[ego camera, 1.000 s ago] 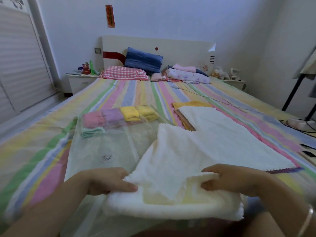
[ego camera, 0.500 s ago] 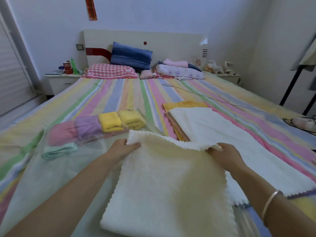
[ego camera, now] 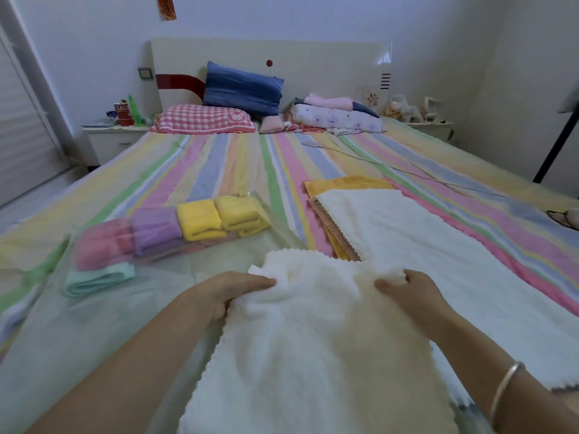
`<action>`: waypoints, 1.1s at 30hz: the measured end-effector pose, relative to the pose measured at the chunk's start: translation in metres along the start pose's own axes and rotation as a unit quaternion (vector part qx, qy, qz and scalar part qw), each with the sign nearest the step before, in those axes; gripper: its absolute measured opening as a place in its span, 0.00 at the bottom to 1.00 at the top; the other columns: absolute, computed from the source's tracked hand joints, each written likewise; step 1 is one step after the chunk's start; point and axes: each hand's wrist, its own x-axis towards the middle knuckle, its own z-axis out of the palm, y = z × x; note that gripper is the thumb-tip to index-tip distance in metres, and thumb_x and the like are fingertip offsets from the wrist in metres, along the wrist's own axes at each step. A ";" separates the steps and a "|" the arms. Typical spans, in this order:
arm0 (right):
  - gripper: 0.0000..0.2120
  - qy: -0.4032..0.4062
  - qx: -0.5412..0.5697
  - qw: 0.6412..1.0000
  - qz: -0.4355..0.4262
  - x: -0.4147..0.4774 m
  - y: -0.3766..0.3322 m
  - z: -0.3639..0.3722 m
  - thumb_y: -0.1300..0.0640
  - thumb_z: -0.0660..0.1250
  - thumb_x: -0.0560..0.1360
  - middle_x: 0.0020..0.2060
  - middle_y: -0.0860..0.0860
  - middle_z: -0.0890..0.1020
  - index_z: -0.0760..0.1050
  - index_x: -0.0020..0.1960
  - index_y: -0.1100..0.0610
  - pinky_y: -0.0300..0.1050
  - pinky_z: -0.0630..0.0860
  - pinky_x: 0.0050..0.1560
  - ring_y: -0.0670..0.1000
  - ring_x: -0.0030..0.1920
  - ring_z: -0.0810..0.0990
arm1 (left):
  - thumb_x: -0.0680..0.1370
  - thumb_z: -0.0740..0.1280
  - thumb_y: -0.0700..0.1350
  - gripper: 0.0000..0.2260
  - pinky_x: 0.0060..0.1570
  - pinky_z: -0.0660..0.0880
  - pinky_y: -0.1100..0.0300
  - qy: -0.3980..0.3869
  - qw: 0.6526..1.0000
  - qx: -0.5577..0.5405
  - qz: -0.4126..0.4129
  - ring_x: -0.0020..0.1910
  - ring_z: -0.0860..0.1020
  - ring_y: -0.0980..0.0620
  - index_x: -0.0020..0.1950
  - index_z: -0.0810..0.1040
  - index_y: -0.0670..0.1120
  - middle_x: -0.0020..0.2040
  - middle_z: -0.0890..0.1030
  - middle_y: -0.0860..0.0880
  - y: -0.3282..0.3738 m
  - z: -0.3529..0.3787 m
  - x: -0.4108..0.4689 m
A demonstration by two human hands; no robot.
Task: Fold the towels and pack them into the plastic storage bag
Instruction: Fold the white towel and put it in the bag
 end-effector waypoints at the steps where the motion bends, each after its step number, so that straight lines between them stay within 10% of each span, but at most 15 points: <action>1: 0.08 0.001 -0.009 1.000 -0.014 -0.003 -0.003 0.003 0.55 0.70 0.73 0.34 0.53 0.80 0.79 0.42 0.60 0.42 0.71 0.32 0.53 0.33 0.77 | 0.63 0.81 0.50 0.22 0.42 0.80 0.53 0.045 0.998 0.007 0.033 0.42 0.83 0.44 0.52 0.83 0.39 0.48 0.85 0.40 -0.003 -0.001 -0.006; 14: 0.07 -0.122 -0.065 0.982 -0.125 -0.021 -0.072 0.105 0.56 0.71 0.73 0.45 0.52 0.82 0.80 0.51 0.56 0.42 0.72 0.39 0.51 0.44 0.79 | 0.71 0.73 0.48 0.13 0.27 0.78 0.62 0.118 0.964 -0.204 0.123 0.35 0.84 0.50 0.49 0.82 0.41 0.42 0.85 0.41 -0.079 -0.090 -0.141; 20: 0.06 -0.147 -0.077 0.975 -0.150 -0.020 -0.086 0.144 0.62 0.67 0.75 0.42 0.54 0.81 0.81 0.51 0.57 0.41 0.71 0.37 0.50 0.40 0.77 | 0.54 0.82 0.60 0.35 0.43 0.81 0.55 0.209 0.945 -0.127 0.217 0.48 0.84 0.45 0.54 0.82 0.41 0.50 0.85 0.42 -0.110 -0.118 -0.130; 27: 0.09 -0.073 -0.021 0.988 -0.138 -0.001 -0.083 0.153 0.61 0.65 0.76 0.30 0.49 0.76 0.79 0.38 0.58 0.30 0.64 0.24 0.44 0.29 0.69 | 0.72 0.75 0.45 0.07 0.40 0.77 0.61 0.309 0.921 0.021 0.234 0.42 0.84 0.53 0.47 0.83 0.46 0.42 0.86 0.52 -0.110 -0.139 -0.092; 33: 0.10 -0.127 -0.039 0.990 -0.056 0.019 -0.076 0.163 0.58 0.69 0.74 0.35 0.54 0.81 0.81 0.48 0.65 0.42 0.72 0.33 0.50 0.32 0.77 | 0.68 0.77 0.52 0.22 0.34 0.58 0.58 0.342 0.914 0.142 0.164 0.27 0.65 0.51 0.30 0.65 0.47 0.28 0.62 0.50 -0.107 -0.159 -0.060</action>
